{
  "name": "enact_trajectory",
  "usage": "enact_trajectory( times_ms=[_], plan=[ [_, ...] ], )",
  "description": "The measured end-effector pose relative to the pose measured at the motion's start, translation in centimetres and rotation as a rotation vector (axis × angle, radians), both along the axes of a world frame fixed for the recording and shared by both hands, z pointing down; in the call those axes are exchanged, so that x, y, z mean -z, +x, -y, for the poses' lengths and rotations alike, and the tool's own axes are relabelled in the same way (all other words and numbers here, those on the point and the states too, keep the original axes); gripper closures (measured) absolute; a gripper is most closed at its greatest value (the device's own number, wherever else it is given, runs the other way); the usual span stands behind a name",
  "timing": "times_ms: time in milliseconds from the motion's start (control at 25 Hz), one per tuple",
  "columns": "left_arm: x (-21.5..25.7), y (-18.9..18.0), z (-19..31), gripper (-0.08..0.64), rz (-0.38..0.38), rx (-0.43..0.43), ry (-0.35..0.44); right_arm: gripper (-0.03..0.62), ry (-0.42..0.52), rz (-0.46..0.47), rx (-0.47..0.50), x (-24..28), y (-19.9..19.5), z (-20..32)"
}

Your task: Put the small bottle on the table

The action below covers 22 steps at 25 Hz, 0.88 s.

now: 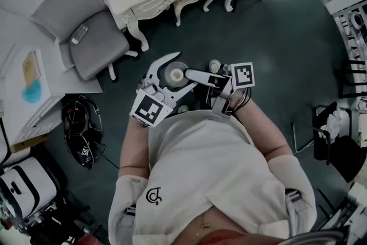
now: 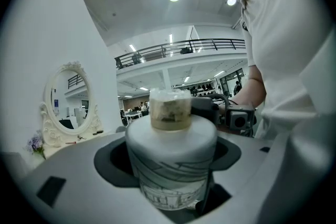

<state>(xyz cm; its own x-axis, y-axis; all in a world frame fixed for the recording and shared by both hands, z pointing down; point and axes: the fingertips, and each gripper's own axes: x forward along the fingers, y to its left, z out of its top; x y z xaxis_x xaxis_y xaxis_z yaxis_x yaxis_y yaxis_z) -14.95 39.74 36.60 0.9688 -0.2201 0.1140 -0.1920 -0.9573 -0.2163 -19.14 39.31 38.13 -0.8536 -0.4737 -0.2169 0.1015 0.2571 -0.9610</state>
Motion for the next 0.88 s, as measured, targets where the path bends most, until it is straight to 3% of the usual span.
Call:
enact_trajectory(
  times_ms=[560,880],
  plan=[
    [-0.9,13.5,16.6,0.209,0.019,0.159,-0.035,0.225,-0.026,-0.008,0.138,-0.8,13.6,16.0],
    [-0.9,21.4,26.0,0.209,0.047,0.271,-0.003,0.221,-0.021,-0.067,0.225,-1.1,22.0,25.0]
  ],
)
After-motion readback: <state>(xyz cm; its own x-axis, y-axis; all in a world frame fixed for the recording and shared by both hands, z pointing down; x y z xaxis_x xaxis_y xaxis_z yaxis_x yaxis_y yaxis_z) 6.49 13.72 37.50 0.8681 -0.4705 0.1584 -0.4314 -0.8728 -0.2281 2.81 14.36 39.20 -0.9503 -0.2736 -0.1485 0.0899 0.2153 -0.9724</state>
